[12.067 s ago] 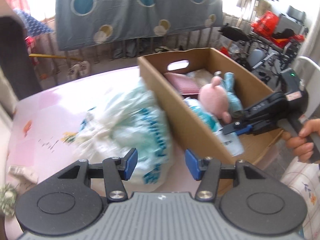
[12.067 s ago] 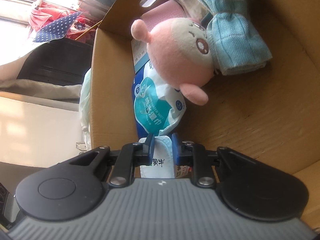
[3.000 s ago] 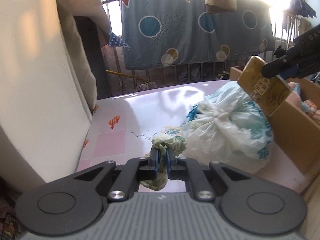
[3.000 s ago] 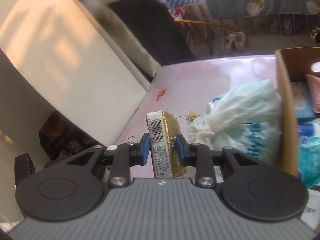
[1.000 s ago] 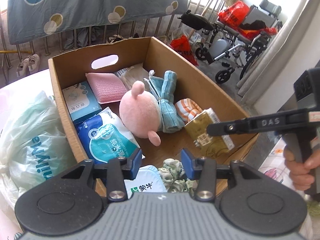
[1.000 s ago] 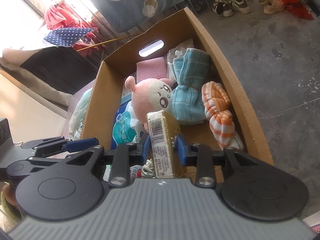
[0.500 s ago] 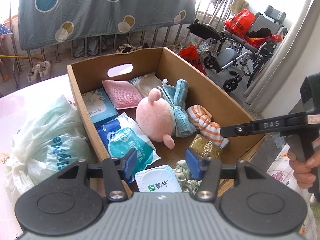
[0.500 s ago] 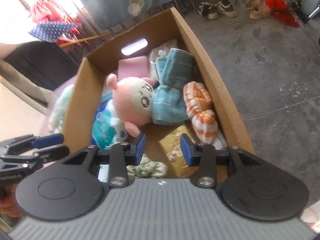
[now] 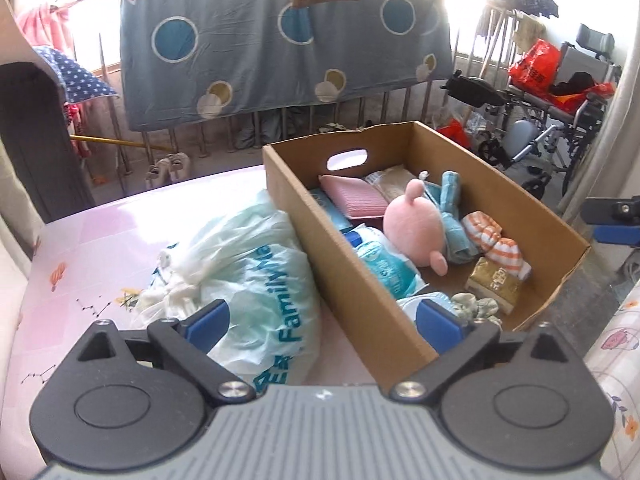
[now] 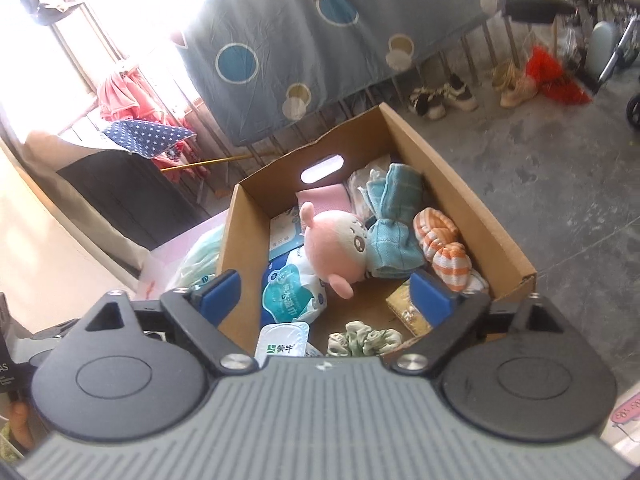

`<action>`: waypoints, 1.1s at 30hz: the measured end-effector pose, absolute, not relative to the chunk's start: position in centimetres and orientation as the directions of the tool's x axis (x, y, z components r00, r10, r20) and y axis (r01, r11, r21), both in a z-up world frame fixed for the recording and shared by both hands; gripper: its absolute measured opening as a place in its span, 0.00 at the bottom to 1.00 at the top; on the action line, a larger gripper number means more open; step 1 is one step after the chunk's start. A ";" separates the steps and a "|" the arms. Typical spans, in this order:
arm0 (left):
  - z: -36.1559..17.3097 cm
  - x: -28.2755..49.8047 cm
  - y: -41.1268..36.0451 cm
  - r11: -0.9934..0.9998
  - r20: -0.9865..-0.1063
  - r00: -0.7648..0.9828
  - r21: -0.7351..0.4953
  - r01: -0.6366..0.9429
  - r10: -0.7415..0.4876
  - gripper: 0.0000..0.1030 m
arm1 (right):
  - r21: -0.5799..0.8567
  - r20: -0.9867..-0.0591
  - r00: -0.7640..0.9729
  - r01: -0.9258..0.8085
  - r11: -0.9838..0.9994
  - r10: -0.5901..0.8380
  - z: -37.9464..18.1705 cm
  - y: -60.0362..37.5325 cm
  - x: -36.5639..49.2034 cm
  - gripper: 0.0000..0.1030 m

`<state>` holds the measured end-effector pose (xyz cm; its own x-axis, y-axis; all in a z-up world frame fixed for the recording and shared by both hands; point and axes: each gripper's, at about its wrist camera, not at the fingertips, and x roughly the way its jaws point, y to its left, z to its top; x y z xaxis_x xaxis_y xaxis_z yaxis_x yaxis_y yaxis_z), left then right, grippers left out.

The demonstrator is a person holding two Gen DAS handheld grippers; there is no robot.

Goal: Organize soft objects

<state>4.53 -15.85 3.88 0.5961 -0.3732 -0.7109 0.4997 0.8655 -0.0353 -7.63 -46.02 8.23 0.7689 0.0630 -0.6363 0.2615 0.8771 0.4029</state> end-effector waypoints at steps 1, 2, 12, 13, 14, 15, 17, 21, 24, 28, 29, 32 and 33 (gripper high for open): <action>3.7 4.2 -15.1 0.872 -0.712 0.600 -0.037 0.489 -0.366 1.00 | 0.370 -0.633 0.773 0.267 0.890 0.032 8.5 -45.2 -8.2 0.99; 3.6 4.0 -14.6 0.876 -0.712 0.601 -0.040 0.481 -0.363 1.00 | 0.343 -0.631 0.776 0.271 0.900 0.007 8.7 -44.5 -8.6 0.99; 2.2 2.2 -11.7 0.926 -0.733 0.628 -0.006 0.378 -0.262 1.00 | 0.080 -0.650 0.730 0.341 0.937 -0.211 8.8 -38.8 -11.2 0.99; 2.0 2.0 -11.6 0.926 -0.727 0.636 -0.002 0.378 -0.261 1.00 | 0.050 -0.648 0.724 0.347 0.937 -0.234 8.7 -38.5 -11.3 0.99; 2.0 1.8 -11.6 0.927 -0.722 0.642 0.002 0.376 -0.258 1.00 | 0.024 -0.646 0.720 0.351 0.936 -0.253 8.6 -38.1 -11.4 0.99; 2.0 1.7 -11.5 0.928 -0.719 0.647 0.006 0.372 -0.255 1.00 | 0.000 -0.646 0.714 0.354 0.935 -0.270 8.4 -37.8 -11.4 0.99; 2.1 1.4 -11.5 0.939 -0.710 0.664 0.011 0.344 -0.235 1.00 | -0.034 -0.646 0.706 0.353 0.935 -0.290 8.1 -37.3 -11.3 0.99; 2.1 1.5 -11.1 0.956 -0.693 0.691 0.007 0.292 -0.206 1.00 | -0.085 -0.637 0.705 0.338 0.937 -0.312 7.8 -36.4 -11.0 0.99; 2.3 1.4 -10.9 0.965 -0.678 0.708 -0.002 0.263 -0.195 1.00 | -0.130 -0.611 0.707 0.352 0.927 -0.355 7.7 -35.7 -11.0 0.99; 2.5 1.2 -10.9 0.977 -0.662 0.731 -0.009 0.215 -0.167 1.00 | -0.164 -0.603 0.704 0.352 0.922 -0.376 7.7 -34.9 -10.4 0.99; 2.6 1.1 -10.9 0.979 -0.657 0.736 -0.012 0.204 -0.161 1.00 | -0.153 -0.604 0.710 0.343 0.927 -0.362 7.8 -34.8 -10.3 0.99; 2.8 0.7 -11.1 0.982 -0.643 0.753 0.001 0.188 -0.144 1.00 | -0.111 -0.626 0.723 0.290 0.951 -0.294 7.9 -34.7 -9.9 0.99; 2.9 0.6 -11.1 0.983 -0.644 0.752 0.005 0.185 -0.139 1.00 | -0.097 -0.631 0.729 0.266 0.959 -0.266 8.0 -34.5 -9.9 0.99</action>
<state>0.57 -11.15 2.86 0.7521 -0.1387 -0.6443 0.1852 0.9827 0.0047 -9.90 -34.54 7.96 0.7288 -0.2658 -0.6310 0.2662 0.9591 -0.0965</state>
